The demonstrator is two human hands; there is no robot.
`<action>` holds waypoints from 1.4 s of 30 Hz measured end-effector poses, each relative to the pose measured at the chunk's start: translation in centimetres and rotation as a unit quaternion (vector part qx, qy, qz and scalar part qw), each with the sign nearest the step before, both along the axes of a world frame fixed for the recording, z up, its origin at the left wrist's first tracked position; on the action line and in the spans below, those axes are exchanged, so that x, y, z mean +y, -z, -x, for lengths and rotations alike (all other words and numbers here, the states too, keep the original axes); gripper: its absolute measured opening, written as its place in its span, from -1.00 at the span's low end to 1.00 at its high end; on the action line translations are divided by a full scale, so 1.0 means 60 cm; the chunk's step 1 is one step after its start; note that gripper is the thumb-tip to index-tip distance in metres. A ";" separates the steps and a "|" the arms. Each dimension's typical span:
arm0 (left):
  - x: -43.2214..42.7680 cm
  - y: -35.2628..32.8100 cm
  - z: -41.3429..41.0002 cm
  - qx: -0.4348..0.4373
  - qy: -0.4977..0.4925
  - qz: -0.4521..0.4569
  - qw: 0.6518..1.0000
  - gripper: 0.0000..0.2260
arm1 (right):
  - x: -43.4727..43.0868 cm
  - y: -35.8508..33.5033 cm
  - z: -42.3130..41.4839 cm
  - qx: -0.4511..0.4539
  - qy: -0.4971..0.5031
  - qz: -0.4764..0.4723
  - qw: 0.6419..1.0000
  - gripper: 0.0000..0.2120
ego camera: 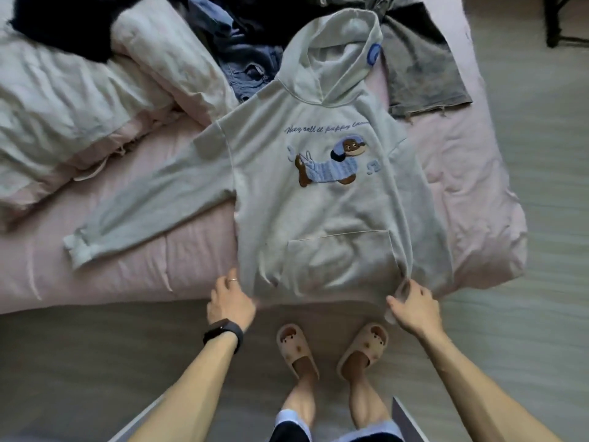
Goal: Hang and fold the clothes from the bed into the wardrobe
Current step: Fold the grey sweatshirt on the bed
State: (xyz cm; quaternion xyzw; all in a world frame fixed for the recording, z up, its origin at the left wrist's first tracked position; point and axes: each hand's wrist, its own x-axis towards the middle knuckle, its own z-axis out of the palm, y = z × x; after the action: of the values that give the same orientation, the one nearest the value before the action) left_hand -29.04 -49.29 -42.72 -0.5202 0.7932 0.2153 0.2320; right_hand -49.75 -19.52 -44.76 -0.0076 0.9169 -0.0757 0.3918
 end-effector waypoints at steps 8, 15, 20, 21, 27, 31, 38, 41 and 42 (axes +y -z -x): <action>0.131 0.006 0.192 0.107 0.248 -0.071 0.960 -0.44 | 0.007 0.031 0.055 0.105 0.228 0.105 0.962 -0.45; 0.169 0.020 0.356 0.080 0.367 -0.058 0.925 -0.40 | 0.044 0.070 0.158 0.052 0.152 0.032 0.987 -0.24; 0.165 0.045 0.475 0.040 0.392 -0.036 0.918 -0.36 | 0.068 0.069 0.264 0.097 0.126 0.041 0.986 -0.72; 0.166 0.048 0.485 0.018 0.390 -0.052 0.919 -0.34 | 0.077 0.052 0.293 0.115 0.177 0.071 0.975 -0.79; 0.163 0.048 0.502 -0.128 0.331 -0.168 0.920 -0.30 | 0.128 -0.115 0.535 0.437 0.208 0.122 0.867 -0.85; 0.171 0.033 0.581 -0.163 0.360 -0.109 0.912 -0.44 | 0.135 -0.131 0.637 0.462 0.074 0.093 0.879 -0.77; 0.232 0.001 0.771 -0.030 0.430 -0.031 0.902 -0.48 | 0.142 0.027 0.578 0.253 0.084 0.082 0.960 -0.49; 0.258 0.004 0.835 0.002 0.473 -0.015 0.881 -0.47 | 0.140 0.081 0.530 0.135 0.187 0.123 0.965 -0.54; 0.264 0.009 0.853 0.011 0.486 -0.008 0.874 -0.46 | 0.138 0.090 0.522 0.103 0.244 0.154 0.952 -0.57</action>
State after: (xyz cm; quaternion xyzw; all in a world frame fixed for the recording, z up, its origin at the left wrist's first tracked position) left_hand -80.23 -33.46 -43.26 -0.0646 0.9467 0.0874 0.3034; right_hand -81.08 -11.24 -50.16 0.1487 0.9034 -0.3079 0.2588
